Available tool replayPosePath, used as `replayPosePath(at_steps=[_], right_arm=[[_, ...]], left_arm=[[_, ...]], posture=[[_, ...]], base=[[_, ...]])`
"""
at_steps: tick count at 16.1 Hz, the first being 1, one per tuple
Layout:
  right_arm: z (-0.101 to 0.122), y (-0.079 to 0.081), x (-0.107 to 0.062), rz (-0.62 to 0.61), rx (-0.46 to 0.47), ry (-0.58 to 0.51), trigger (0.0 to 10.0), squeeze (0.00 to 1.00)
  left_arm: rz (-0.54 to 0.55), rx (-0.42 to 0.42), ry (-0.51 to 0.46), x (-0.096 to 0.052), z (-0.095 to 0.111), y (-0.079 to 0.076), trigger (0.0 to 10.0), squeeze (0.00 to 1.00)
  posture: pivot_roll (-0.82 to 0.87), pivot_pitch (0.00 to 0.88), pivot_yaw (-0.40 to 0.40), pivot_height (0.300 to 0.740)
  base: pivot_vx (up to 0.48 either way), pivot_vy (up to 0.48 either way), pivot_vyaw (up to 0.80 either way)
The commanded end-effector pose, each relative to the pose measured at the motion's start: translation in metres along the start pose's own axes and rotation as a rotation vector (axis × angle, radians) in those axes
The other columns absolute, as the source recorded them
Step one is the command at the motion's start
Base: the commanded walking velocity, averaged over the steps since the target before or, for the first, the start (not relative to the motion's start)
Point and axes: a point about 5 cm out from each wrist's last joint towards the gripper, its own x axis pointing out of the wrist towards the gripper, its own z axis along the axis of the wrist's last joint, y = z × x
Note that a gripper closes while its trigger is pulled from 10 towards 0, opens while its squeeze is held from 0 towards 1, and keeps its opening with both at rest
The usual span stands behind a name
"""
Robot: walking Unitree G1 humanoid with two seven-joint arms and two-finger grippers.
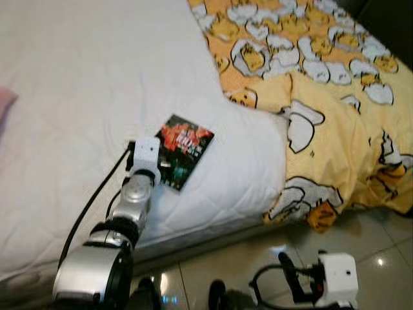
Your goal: Clean up the room
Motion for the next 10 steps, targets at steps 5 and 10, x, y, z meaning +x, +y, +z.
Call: replayPosePath(at_steps=[5,10], right_arm=[[-0.003,-0.006,-0.004,-0.005,-0.022,0.041,10.0,0.0],[-0.008,-0.009,-0.007,-0.013,-0.023,0.06,10.0,0.0]], left_arm=[[0.083,0.13,0.15,-0.006,-0.024,0.019,10.0,0.0],[-0.004,-0.088,0.241,-0.01,-0.037,0.017,10.0,0.0]], posture=[[-0.19,0.315,-0.147,0.74],[-0.17,0.304,-0.132,0.74]], base=[[0.0,0.0,0.0],[0.0,0.0,0.0]])
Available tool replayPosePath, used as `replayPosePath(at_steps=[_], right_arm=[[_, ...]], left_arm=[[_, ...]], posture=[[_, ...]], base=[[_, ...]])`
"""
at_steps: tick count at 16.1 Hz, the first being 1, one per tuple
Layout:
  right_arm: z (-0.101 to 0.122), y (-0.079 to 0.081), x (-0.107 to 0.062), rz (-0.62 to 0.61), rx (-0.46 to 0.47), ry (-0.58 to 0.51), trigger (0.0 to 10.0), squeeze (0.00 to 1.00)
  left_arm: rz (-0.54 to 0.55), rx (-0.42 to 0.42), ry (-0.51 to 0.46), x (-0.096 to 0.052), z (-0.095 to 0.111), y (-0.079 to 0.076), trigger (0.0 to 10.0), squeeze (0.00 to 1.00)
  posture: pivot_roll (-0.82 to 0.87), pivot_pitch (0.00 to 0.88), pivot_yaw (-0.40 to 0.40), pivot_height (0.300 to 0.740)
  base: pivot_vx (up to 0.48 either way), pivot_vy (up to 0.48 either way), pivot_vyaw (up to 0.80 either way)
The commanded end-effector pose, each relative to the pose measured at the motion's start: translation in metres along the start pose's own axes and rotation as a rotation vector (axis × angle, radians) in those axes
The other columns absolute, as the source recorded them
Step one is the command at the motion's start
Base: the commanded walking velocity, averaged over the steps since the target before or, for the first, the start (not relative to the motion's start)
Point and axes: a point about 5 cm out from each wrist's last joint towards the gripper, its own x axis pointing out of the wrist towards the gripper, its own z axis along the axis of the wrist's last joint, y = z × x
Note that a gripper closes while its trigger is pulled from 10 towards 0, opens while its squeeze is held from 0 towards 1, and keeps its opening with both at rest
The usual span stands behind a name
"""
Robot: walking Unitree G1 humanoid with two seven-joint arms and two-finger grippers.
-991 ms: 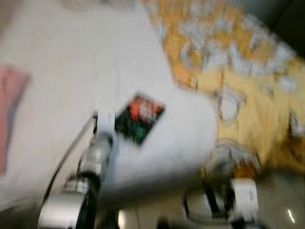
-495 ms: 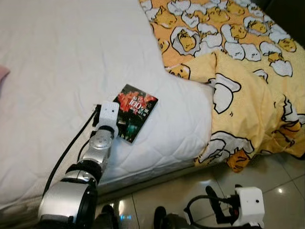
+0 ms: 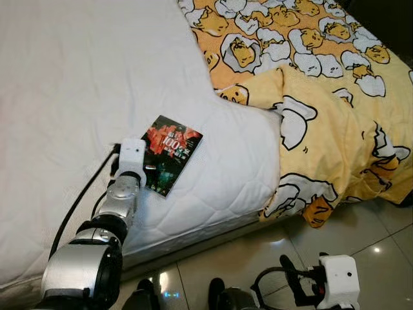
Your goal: Clean up the room
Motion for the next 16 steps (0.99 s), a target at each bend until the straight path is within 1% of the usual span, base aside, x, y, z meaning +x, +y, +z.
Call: replayPosePath(at_steps=[1,2,3,4,5,6,7,8,9,10,11,12,13,14,15,16], right_arm=[[-0.005,-0.008,-0.005,-0.017,-0.01,0.033,10.0,0.0],[-0.005,-0.01,-0.005,-0.02,-0.01,0.037,10.0,0.0],[-0.007,-0.013,-0.005,-0.023,-0.013,0.045,10.0,0.0],[-0.008,-0.015,-0.004,-0.023,-0.019,0.053,10.0,0.0],[-0.009,-0.016,-0.003,-0.019,-0.026,0.058,10.0,0.0],[-0.008,-0.016,-0.001,-0.018,-0.03,0.056,10.0,0.0],[-0.008,-0.016,-0.001,-0.019,-0.03,0.056,10.0,0.0],[-0.008,-0.017,0.0,-0.019,-0.03,0.054,10.0,0.0],[-0.008,-0.017,0.001,-0.017,-0.03,0.054,10.0,0.0],[-0.009,-0.017,0.003,-0.015,-0.032,0.054,10.0,0.0],[-0.009,-0.017,0.004,-0.013,-0.035,0.053,10.0,0.0],[-0.009,-0.017,0.005,-0.011,-0.038,0.051,10.0,0.0],[-0.01,-0.016,0.006,-0.011,-0.039,0.05,10.0,0.0],[-0.01,-0.016,0.009,-0.013,-0.037,0.048,10.0,0.0],[-0.011,-0.015,0.01,-0.014,-0.036,0.047,10.0,0.0],[-0.011,-0.014,0.012,-0.011,-0.034,0.045,10.0,0.0]], left_arm=[[-0.097,-0.061,0.124,-0.007,-0.03,-0.014,10.0,0.0],[-0.11,-0.087,0.151,-0.009,-0.035,-0.016,10.0,0.0],[-0.122,-0.149,0.193,-0.011,-0.042,-0.017,10.0,0.0],[-0.143,-0.191,0.252,-0.014,-0.051,-0.021,10.0,0.0],[-0.175,-0.214,0.294,-0.017,-0.057,-0.026,10.0,0.0],[-0.29,-0.252,0.337,-0.021,-0.063,-0.043,10.0,0.0],[-0.322,-0.256,0.348,-0.022,-0.065,-0.047,10.0,0.0],[-0.345,-0.241,0.359,-0.023,-0.066,-0.052,10.0,0.0],[-0.342,-0.232,0.384,-0.025,-0.07,-0.056,10.0,0.0],[-0.319,-0.188,0.387,-0.026,-0.072,-0.056,10.0,0.0],[-0.245,-0.144,0.352,-0.023,-0.069,-0.051,10.0,0.0],[-0.207,-0.187,0.315,-0.02,-0.062,-0.054,10.0,0.0],[-0.209,-0.196,0.312,-0.02,-0.061,-0.056,10.0,0.0],[-0.193,-0.282,0.351,-0.023,-0.067,-0.064,10.0,0.0],[-0.178,-0.358,0.373,-0.025,-0.071,-0.069,10.0,0.0],[-0.173,-0.413,0.381,-0.026,-0.07,-0.073,10.0,0.0]], posture=[[-0.16,0.303,-0.131,0.74],[-0.16,0.304,-0.133,0.74],[-0.16,0.303,-0.134,0.74],[-0.15,0.3,-0.135,0.74],[-0.15,0.298,-0.134,0.74],[-0.15,0.291,-0.13,0.74],[-0.15,0.285,-0.129,0.74],[-0.15,0.282,-0.127,0.74],[-0.15,0.274,-0.127,0.74],[-0.14,0.267,-0.124,0.74],[-0.14,0.262,-0.122,0.74],[-0.14,0.25,-0.112,0.74],[-0.13,0.246,-0.107,0.74],[-0.12,0.234,-0.099,0.74],[-0.11,0.227,-0.097,0.74],[-0.1,0.223,-0.095,0.74]], base=[[0.0,0.0,0.0],[0.0,0.0,0.0],[0.0,0.0,0.0],[0.0,0.0,0.0],[0.0,0.0,0.0],[0.0,0.0,0.0],[0.0,0.0,0.0],[0.0,0.0,0.0],[0.0,0.0,0.0],[0.0,0.0,0.0],[0.0,0.0,0.0],[0.0,0.0,0.0],[0.0,0.0,0.0],[0.0,0.0,0.0],[0.0,0.0,0.0],[0.0,0.0,0.0]])
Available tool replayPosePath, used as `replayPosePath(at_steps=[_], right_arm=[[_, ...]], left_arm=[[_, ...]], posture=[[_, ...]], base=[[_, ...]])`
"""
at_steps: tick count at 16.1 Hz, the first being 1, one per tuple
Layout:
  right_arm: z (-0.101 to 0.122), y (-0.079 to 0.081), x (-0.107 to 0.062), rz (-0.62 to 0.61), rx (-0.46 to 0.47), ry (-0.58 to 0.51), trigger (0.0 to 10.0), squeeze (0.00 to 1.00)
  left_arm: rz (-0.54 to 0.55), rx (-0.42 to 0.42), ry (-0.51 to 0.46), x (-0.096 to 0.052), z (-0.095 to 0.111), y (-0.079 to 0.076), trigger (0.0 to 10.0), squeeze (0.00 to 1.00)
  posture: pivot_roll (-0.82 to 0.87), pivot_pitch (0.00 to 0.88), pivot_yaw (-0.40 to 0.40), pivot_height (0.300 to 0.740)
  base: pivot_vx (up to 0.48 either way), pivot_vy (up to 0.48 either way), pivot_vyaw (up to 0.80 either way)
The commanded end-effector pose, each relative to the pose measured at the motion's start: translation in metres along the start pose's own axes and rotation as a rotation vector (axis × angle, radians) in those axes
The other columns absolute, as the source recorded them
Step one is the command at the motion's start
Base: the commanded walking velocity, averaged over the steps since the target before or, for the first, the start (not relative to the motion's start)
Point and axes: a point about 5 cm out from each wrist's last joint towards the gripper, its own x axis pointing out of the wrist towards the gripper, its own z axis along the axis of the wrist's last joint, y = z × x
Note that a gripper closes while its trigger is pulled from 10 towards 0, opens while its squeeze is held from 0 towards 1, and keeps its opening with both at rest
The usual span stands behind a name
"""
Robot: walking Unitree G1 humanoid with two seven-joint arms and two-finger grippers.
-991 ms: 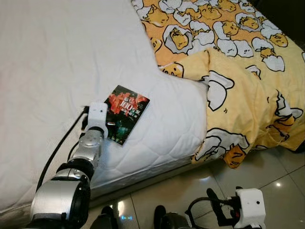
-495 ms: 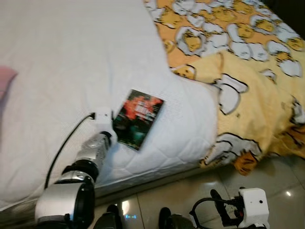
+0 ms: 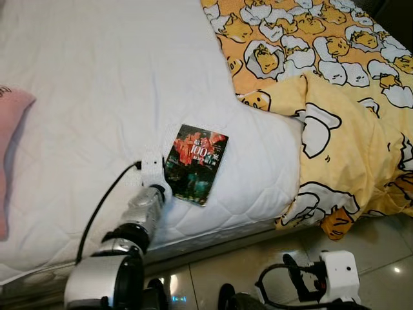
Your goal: Clean up the room
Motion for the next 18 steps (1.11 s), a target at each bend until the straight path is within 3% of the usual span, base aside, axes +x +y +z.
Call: replayPosePath(at_steps=[1,2,4,5,7,8,11,12,13,16,18], right_arm=[[-0.006,-0.002,-0.002,-0.008,-0.004,0.024,10.0,0.0],[-0.006,0.0,0.001,-0.003,-0.004,0.022,10.0,0.0],[-0.005,0.001,0.006,0.002,-0.004,0.018,10.0,0.0],[-0.005,0.002,0.008,0.005,-0.004,0.015,10.0,0.0],[-0.005,0.003,0.012,0.007,-0.003,0.011,10.0,0.0],[-0.005,0.003,0.013,0.006,-0.002,0.008,10.0,0.0],[-0.007,0.001,0.014,0.004,-0.003,0.012,10.0,0.0],[-0.007,0.001,0.015,0.003,-0.003,0.013,10.0,0.0],[-0.007,0.001,0.017,0.004,-0.003,0.012,10.0,0.0],[-0.005,0.002,0.02,0.003,-0.002,0.001,10.0,0.0],[-0.004,0.001,0.021,-0.001,-0.002,-0.002,10.0,0.0]], left_arm=[[0.003,-0.138,0.184,-0.007,-0.047,-0.008,10.0,0.0],[-0.029,-0.2,0.164,-0.004,-0.042,-0.02,10.0,0.0],[-0.084,-0.24,0.152,-0.002,-0.035,-0.039,10.0,0.0],[-0.108,-0.221,0.141,-0.001,-0.031,-0.05,10.0,0.0],[-0.088,-0.201,0.11,-0.001,-0.03,-0.047,10.0,0.0],[-0.163,-0.163,0.114,-0.001,-0.028,-0.055,10.0,0.0],[-0.223,-0.096,0.174,-0.003,-0.039,-0.063,10.0,0.0],[-0.234,-0.093,0.202,-0.005,-0.045,-0.065,3.1,0.0],[-0.231,-0.097,0.21,-0.005,-0.047,-0.066,0.0,0.0],[-0.207,-0.129,0.189,-0.003,-0.042,-0.061,0.0,0.0],[-0.178,-0.193,0.187,-0.003,-0.043,-0.053,0.0,0.0]], posture=[[-0.09,0.22,-0.094,0.74],[-0.09,0.221,-0.093,0.74],[-0.07,0.222,-0.092,0.74],[-0.07,0.222,-0.089,0.74],[-0.07,0.221,-0.085,0.74],[-0.06,0.224,-0.081,0.74],[-0.06,0.226,-0.082,0.74],[-0.06,0.225,-0.083,0.74],[-0.06,0.223,-0.083,0.74],[-0.07,0.219,-0.082,0.74],[-0.07,0.219,-0.084,0.74]], base=[[0.0,0.0,0.0],[0.0,0.0,0.0],[0.0,0.0,0.0],[0.0,0.0,0.0],[0.0,0.0,0.0],[0.0,0.0,0.0],[0.0,0.0,0.0],[0.0,0.0,0.0],[0.0,0.0,0.0],[0.0,0.0,0.0],[0.0,0.0,0.0]])
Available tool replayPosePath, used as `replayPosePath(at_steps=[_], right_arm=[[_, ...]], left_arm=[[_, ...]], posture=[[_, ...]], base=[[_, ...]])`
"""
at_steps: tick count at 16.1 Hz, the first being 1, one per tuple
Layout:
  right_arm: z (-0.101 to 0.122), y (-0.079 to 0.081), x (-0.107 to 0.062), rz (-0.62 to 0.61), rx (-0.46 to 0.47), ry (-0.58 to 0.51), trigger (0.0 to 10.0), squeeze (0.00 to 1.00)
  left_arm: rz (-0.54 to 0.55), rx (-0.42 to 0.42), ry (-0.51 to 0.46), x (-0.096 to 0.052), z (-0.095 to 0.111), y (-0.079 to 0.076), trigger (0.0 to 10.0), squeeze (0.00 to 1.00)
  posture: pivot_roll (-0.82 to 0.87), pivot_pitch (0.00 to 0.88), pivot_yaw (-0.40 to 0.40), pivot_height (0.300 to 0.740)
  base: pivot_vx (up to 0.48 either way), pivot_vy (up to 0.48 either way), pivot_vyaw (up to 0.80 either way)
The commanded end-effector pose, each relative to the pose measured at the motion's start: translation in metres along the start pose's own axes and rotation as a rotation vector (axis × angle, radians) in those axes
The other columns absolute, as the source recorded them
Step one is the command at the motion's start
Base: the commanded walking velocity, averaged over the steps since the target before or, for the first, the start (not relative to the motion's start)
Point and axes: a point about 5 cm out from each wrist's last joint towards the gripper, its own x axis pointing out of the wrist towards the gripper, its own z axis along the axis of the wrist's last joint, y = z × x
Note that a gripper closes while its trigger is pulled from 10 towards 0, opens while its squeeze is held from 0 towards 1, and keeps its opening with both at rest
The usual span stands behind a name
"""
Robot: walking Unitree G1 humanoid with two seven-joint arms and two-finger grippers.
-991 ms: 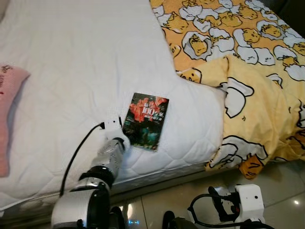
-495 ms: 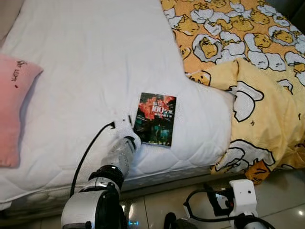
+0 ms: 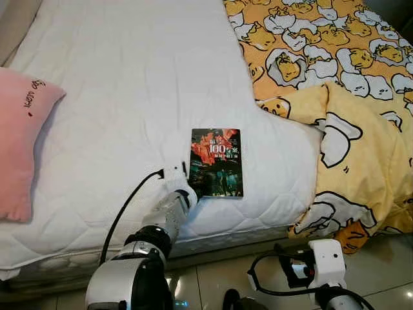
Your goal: Clean up the room
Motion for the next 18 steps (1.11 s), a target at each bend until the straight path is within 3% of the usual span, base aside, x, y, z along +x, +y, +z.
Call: replayPosePath(at_steps=[1,6,9,13,18], right_arm=[[-0.007,-0.006,-0.004,-0.026,-0.005,0.028,10.0,0.0],[-0.006,-0.008,-0.004,-0.043,-0.004,0.023,10.0,0.0],[-0.007,-0.007,-0.004,-0.046,0.0,0.022,10.0,0.0],[-0.006,-0.01,0.0,-0.066,0.017,0.015,10.0,0.0],[-0.002,-0.006,0.011,-0.044,0.055,-0.001,10.0,0.0]], left_arm=[[0.006,-0.057,0.109,-0.003,-0.03,0.002,0.0,0.0],[-0.011,-0.048,0.079,-0.002,-0.026,-0.002,0.0,0.0],[-0.036,-0.012,0.08,-0.002,-0.031,-0.004,0.0,0.0],[-0.023,0.081,0.076,-0.004,-0.03,0.006,0.0,0.0],[-0.075,0.134,0.035,-0.001,-0.019,-0.005,0.0,0.0]], posture=[[-0.08,0.219,-0.085,0.74],[-0.1,0.222,-0.073,0.74],[-0.09,0.223,-0.067,0.74],[-0.08,0.213,-0.051,0.74],[-0.06,0.191,-0.062,0.74]], base=[[0.0,0.0,0.0],[0.0,0.0,0.0],[0.0,0.0,0.0],[0.0,0.0,0.0],[0.0,0.0,0.0]])
